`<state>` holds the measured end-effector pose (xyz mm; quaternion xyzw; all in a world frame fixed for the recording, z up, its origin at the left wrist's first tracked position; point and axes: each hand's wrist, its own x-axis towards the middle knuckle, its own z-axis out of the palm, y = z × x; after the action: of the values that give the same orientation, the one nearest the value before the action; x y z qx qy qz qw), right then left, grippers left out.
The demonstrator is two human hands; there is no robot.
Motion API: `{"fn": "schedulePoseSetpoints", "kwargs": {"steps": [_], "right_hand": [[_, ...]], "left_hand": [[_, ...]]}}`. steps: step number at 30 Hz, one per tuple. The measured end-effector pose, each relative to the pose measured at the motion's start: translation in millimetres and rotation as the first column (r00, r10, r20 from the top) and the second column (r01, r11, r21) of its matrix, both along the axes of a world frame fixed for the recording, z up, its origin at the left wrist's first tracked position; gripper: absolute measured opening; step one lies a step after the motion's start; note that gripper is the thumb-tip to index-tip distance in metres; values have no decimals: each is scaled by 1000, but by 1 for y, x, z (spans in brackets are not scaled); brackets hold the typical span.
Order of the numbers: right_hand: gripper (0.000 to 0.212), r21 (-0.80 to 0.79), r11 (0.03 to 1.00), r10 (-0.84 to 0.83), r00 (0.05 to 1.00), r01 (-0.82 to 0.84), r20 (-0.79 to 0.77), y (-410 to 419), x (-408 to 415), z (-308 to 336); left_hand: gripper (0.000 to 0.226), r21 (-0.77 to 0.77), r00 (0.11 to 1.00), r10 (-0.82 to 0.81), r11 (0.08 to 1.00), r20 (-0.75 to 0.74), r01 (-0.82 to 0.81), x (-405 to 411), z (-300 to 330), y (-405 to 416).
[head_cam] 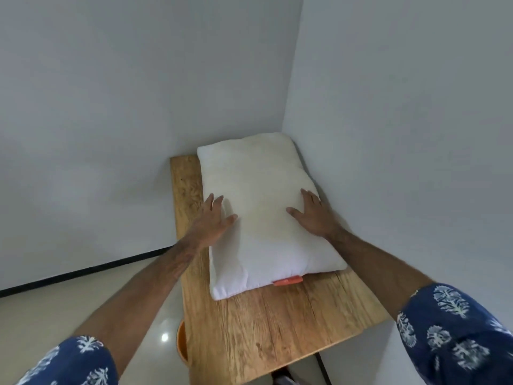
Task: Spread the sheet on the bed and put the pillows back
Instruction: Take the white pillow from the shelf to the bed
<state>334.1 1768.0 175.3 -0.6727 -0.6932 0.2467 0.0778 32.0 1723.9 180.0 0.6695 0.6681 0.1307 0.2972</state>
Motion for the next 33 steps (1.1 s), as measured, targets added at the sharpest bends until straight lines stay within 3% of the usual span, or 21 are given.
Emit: {"fn": "schedulePoseSetpoints", "kwargs": {"steps": [5, 9, 11, 13, 15, 16, 19, 22, 27, 30, 31, 33], "right_hand": [[97, -68, 993, -101, 991, 95, -88, 73, -4, -18], [110, -107, 976, -210, 944, 188, -254, 122, 7, -37], [111, -179, 952, -300, 879, 249, -371, 141, 12, -44], [126, -289, 912, -402, 781, 293, -477, 156, 18, -52], [132, -403, 875, -459, 728, 270, -510, 160, 19, -52], [125, -451, 861, -470, 708, 236, -527, 158, 16, -49], [67, -468, 872, -434, 672, 144, -601, 146, 4, -39], [72, -436, 899, -361, 652, 51, -667, 127, -27, -32], [87, -396, 904, -195, 673, -158, -714, 70, -110, -17], [101, -306, 894, -6, 673, -328, -739, 19, -168, -9], [96, -285, 867, 56, 649, -408, -758, -8, -190, -6], [62, -272, 799, 145, 611, -537, -778, -65, -227, 7]], "left_hand": [[86, -74, 983, 140, 988, 122, -132, 10, -14, 31], [94, -93, 928, 304, 952, 214, -291, 15, -31, 61], [97, -131, 808, 457, 888, 372, -441, 16, -42, 75], [98, -234, 624, 608, 782, 492, -578, 19, -47, 79], [95, -278, 519, 645, 737, 561, -616, 20, -52, 77], [85, -260, 498, 624, 743, 602, -616, 20, -52, 74], [64, -240, 445, 589, 745, 675, -622, 13, -46, 55], [74, -316, 308, 630, 681, 713, -661, -4, -39, 15], [33, -306, 106, 679, 458, 727, -835, -29, -24, -103], [47, -283, -11, 676, 294, 737, -913, -47, -17, -200], [58, -278, -62, 672, 219, 738, -935, -52, -15, -239], [66, -256, -142, 651, 83, 746, -963, -54, -8, -309]]}}
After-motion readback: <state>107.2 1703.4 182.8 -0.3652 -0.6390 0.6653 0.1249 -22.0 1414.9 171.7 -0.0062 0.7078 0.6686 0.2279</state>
